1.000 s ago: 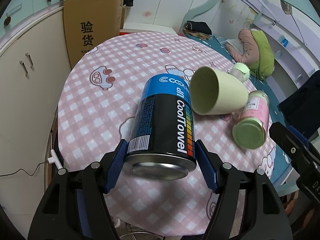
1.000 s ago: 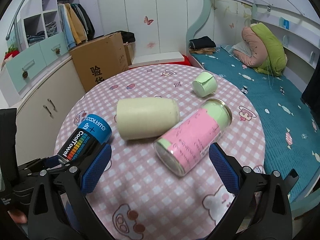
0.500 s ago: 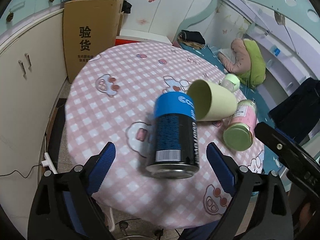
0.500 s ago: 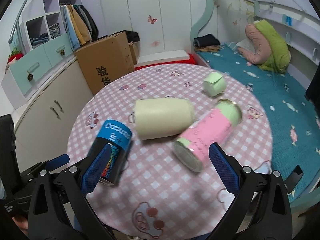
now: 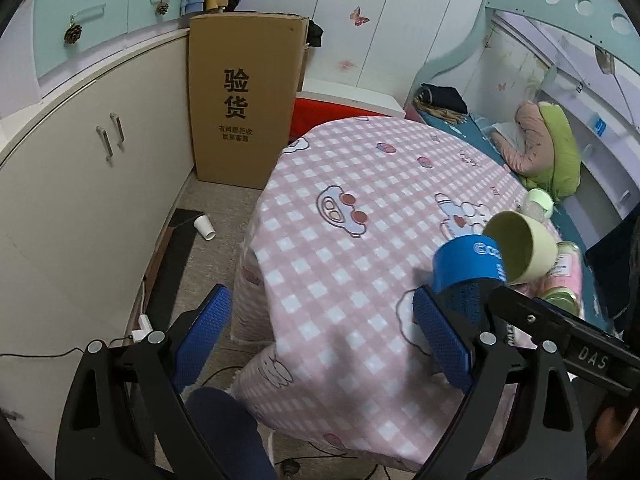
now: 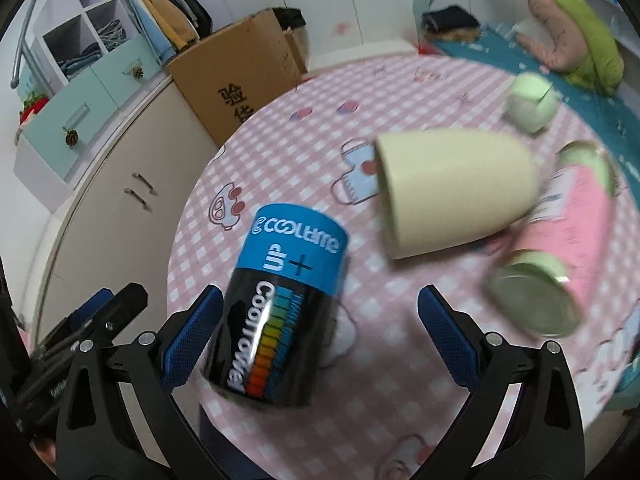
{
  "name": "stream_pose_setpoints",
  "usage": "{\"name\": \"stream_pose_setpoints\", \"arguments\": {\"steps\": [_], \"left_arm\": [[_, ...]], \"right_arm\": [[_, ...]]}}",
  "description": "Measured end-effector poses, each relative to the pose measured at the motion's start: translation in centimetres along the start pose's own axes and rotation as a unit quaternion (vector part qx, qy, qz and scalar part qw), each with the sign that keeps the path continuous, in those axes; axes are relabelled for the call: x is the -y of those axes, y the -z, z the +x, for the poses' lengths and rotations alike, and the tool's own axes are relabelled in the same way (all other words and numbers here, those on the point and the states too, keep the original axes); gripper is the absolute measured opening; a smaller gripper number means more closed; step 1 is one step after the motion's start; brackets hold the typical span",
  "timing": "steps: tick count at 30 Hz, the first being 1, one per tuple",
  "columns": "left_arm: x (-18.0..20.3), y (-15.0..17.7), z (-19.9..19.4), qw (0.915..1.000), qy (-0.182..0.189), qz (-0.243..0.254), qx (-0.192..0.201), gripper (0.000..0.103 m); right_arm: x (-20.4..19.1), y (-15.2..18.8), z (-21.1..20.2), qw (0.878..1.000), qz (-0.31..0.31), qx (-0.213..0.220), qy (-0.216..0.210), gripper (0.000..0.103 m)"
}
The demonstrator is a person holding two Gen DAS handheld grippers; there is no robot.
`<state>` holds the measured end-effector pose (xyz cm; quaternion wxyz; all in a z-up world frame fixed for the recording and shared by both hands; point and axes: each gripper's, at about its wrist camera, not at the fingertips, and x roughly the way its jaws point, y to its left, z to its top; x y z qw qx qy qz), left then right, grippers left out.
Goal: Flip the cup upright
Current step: 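Lift the can with the right tool and rotate it open end up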
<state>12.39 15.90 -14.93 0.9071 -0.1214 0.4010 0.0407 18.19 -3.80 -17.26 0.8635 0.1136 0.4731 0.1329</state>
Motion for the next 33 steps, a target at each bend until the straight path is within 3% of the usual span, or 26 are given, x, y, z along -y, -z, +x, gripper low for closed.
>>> {"name": "stream_pose_setpoints", "arguments": {"steps": [8, 9, 10, 11, 19, 25, 33], "left_arm": [[-0.9, -0.7, 1.3, 0.9999, 0.009, 0.009, -0.007, 0.089], [-1.0, -0.8, 1.5, 0.9999, 0.01, 0.01, -0.008, 0.089], [-1.0, -0.9, 1.6, 0.9998, 0.013, 0.011, -0.008, 0.089], [-1.0, -0.9, 1.7, 0.9998, 0.014, 0.012, -0.01, 0.089], [-0.8, -1.3, 2.1, 0.9993, 0.031, 0.018, -0.01, 0.089], [-0.9, -1.5, 2.0, 0.9993, 0.034, 0.014, -0.007, 0.089], [-1.5, -2.0, 2.0, 0.9998, 0.021, 0.0, -0.002, 0.089]], "right_arm": [[-0.7, -0.5, 3.0, 1.0, 0.018, -0.017, -0.017, 0.096], [-0.9, -0.5, 3.2, 1.0, 0.015, -0.017, -0.018, 0.093], [-1.0, -0.5, 3.5, 0.999, 0.015, -0.017, -0.029, 0.073], [-0.8, -0.7, 3.1, 0.999, 0.016, -0.018, -0.032, 0.072], [-2.5, -1.2, 2.4, 1.0, -0.029, 0.0, -0.013, 0.072], [-3.7, -2.2, 0.4, 0.996, -0.076, 0.048, 0.017, 0.071], [-4.7, -2.4, -1.5, 0.982, -0.13, 0.108, 0.081, 0.07]]}}
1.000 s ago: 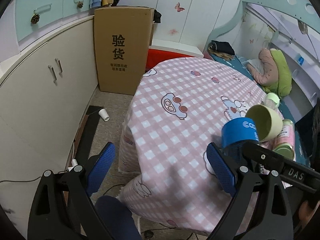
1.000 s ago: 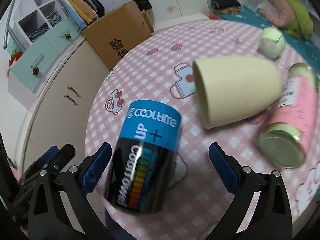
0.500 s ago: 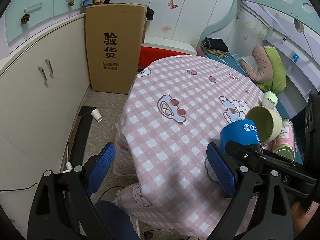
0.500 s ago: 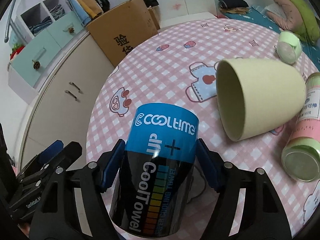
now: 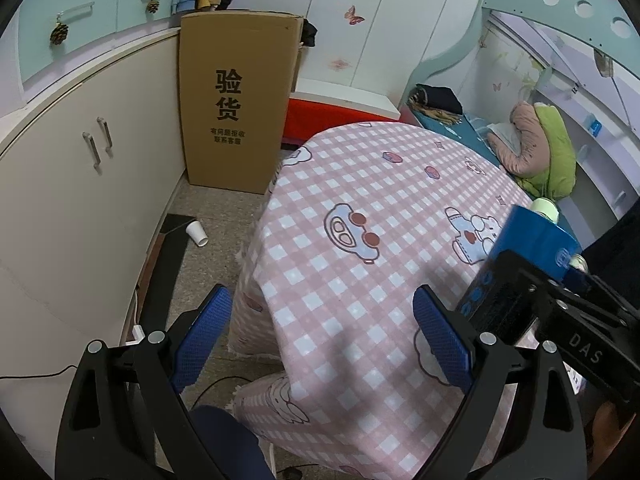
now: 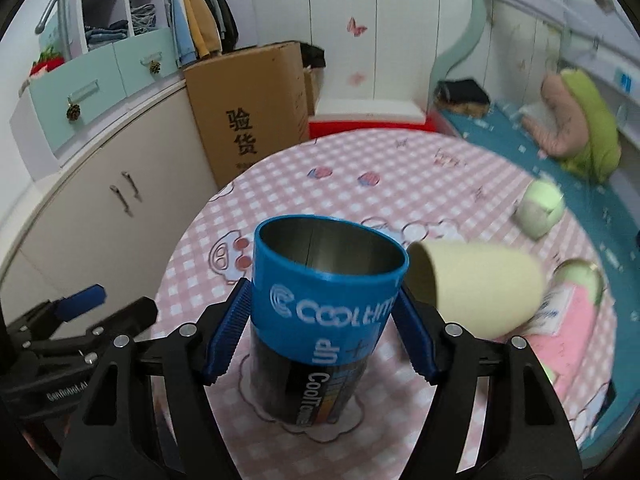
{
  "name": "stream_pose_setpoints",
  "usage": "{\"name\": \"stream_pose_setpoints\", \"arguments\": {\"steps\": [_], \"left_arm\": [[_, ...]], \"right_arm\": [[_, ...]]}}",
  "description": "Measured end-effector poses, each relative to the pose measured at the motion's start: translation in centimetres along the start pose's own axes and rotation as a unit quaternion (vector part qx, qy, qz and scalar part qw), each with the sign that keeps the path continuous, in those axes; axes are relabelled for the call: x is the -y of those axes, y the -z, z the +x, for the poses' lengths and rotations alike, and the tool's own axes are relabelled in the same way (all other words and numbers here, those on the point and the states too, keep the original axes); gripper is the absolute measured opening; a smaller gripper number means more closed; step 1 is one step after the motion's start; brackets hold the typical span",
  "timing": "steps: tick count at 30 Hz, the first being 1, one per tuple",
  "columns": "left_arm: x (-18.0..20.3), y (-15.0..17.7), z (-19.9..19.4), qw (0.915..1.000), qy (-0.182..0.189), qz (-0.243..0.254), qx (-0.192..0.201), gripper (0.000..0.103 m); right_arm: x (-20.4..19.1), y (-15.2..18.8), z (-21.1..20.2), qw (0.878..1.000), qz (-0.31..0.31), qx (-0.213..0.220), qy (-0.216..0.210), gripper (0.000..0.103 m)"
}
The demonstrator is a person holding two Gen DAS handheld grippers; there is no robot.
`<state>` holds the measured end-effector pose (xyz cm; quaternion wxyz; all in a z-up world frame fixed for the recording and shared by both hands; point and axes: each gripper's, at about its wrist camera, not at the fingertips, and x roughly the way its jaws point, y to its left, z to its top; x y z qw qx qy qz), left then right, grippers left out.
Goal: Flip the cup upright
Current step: 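Lift the can with the right tool and rotate it open end up, then lower the upright can onto the tablecloth with the right tool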
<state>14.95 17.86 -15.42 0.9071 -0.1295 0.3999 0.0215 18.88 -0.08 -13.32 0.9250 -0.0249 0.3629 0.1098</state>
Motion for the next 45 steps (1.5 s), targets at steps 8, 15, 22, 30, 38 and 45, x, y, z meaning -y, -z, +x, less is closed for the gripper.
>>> {"name": "stream_pose_setpoints", "arguments": {"steps": [8, 15, 22, 30, 38, 45], "left_arm": [[-0.1, 0.1, -0.2, 1.0, -0.007, -0.002, 0.001, 0.089], [0.2, 0.2, -1.0, 0.9999, -0.011, -0.001, 0.006, 0.089], [0.7, 0.5, -1.5, 0.9999, -0.012, 0.005, 0.008, 0.089], [1.0, 0.9, -1.8, 0.9998, -0.015, 0.01, 0.006, 0.089], [1.0, 1.2, -2.7, 0.9997, -0.017, 0.01, 0.012, 0.089], [1.2, 1.3, -3.9, 0.9996, -0.017, 0.011, 0.021, 0.089]], "right_arm": [[0.1, 0.2, -0.4, 1.0, -0.003, 0.0, -0.004, 0.069], [-0.2, 0.4, -1.3, 1.0, -0.012, 0.009, 0.006, 0.069], [-0.1, 0.9, -1.5, 1.0, -0.017, 0.007, 0.014, 0.069], [-0.3, 1.4, -1.4, 1.0, -0.02, 0.007, 0.019, 0.07], [-0.4, 2.1, -2.2, 1.0, -0.019, 0.014, 0.008, 0.075], [-0.4, 2.0, -3.9, 1.0, -0.017, 0.025, 0.004, 0.082]]}}
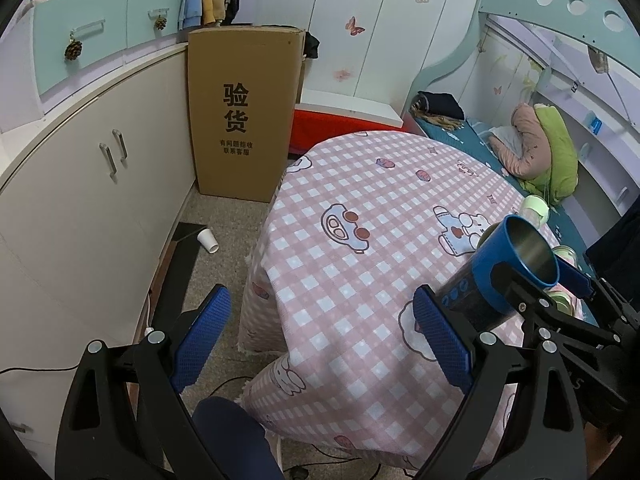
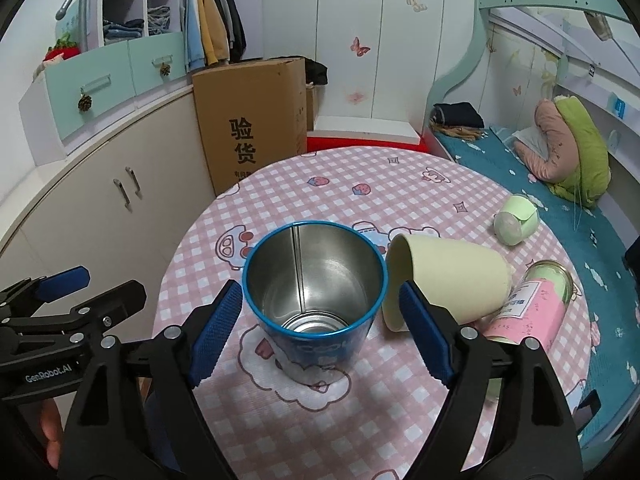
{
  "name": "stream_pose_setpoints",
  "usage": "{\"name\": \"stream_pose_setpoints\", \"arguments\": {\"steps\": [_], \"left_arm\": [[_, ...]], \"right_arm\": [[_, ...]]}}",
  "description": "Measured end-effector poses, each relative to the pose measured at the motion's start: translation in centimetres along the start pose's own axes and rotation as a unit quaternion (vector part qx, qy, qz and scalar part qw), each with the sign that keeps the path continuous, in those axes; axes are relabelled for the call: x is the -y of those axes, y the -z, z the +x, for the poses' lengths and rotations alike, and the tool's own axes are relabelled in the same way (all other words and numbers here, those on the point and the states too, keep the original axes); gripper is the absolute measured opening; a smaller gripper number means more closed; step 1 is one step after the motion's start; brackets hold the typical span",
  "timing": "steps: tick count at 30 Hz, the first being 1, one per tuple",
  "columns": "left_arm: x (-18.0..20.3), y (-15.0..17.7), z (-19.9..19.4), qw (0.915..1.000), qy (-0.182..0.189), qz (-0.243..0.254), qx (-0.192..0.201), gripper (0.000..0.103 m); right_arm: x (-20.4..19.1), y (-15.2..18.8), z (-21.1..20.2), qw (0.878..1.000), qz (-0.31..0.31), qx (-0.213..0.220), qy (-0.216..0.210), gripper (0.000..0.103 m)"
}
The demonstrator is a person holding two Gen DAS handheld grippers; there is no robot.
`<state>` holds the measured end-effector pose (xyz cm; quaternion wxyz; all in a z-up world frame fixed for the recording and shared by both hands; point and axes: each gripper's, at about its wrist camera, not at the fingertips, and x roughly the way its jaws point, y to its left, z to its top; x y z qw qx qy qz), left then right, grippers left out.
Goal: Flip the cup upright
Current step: 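Lower the upright can onto the tablecloth with the right tool, then open the right tool and pull it back from the can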
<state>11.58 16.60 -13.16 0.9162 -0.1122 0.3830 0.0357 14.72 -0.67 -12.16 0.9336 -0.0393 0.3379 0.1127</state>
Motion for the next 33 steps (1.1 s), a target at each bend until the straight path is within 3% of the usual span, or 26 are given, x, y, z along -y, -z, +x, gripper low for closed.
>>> {"name": "stream_pose_setpoints", "arguments": {"steps": [16, 33], "left_arm": [[2.2, -0.4, -3.3, 0.9994, -0.001, 0.017, 0.03, 0.089], [9.2, 1.1, -8.4, 0.9954, 0.003, 0.066, 0.069, 0.094]], "right_arm": [[2.0, -1.3, -5.2, 1.0, 0.009, 0.026, 0.005, 0.09], [8.2, 0.2, -13.6, 0.996, 0.04, 0.081, 0.019, 0.092]]}}
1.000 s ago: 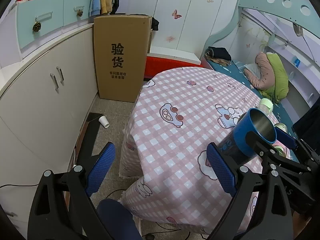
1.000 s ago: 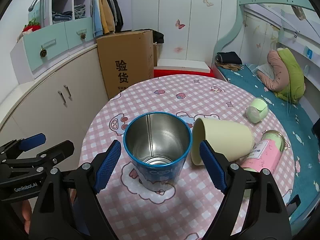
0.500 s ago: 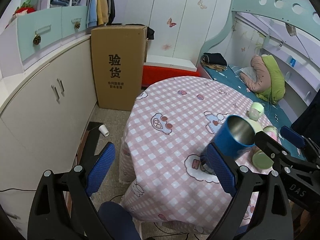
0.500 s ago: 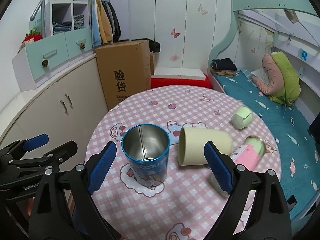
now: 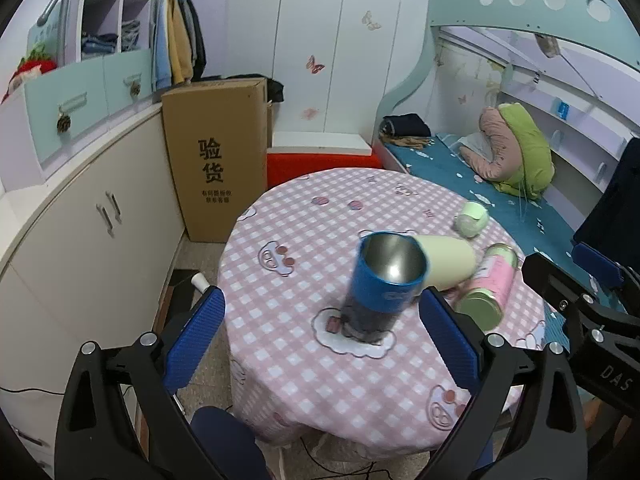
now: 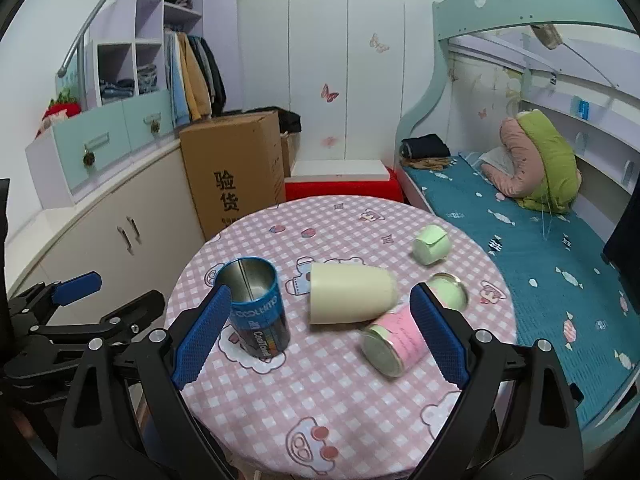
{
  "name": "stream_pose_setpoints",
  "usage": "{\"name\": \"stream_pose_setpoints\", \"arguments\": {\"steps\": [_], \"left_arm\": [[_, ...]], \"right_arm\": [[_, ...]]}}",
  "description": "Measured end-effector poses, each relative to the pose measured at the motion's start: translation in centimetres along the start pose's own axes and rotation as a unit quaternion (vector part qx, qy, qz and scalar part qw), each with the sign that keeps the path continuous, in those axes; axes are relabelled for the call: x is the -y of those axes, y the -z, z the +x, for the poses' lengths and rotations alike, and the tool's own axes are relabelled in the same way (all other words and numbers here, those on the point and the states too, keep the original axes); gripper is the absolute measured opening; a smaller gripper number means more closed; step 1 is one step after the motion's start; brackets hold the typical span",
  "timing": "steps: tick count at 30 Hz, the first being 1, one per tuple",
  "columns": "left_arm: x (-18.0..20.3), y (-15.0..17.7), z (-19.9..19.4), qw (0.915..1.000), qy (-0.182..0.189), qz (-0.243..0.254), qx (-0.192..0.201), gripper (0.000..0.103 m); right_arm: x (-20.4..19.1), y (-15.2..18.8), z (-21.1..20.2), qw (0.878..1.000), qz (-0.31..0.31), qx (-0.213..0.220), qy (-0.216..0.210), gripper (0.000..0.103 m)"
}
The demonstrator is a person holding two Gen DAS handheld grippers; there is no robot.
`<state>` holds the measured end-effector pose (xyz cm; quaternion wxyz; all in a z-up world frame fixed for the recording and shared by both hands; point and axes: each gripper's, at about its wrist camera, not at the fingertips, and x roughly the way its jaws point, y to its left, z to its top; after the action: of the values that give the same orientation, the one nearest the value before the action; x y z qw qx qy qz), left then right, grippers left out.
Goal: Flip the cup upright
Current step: 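Open the right tool and pull it back from the can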
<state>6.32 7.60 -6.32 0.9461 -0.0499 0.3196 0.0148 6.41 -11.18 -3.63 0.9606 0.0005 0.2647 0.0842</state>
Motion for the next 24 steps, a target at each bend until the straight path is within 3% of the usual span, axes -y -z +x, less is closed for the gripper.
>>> {"name": "stream_pose_setpoints", "arguments": {"steps": [13, 24], "left_arm": [[5.6, 0.6, -5.7, 0.998, 0.002, 0.04, 0.05, 0.095], [8.5, 0.9, -9.6, 0.9918, -0.011, 0.067, 0.108, 0.095]], "right_arm": [[4.0, 0.5, -7.3, 0.998, 0.023, 0.054, 0.0, 0.094], [5.0, 0.6, -11.2, 0.995, 0.026, 0.092, 0.012, 0.094]]}}
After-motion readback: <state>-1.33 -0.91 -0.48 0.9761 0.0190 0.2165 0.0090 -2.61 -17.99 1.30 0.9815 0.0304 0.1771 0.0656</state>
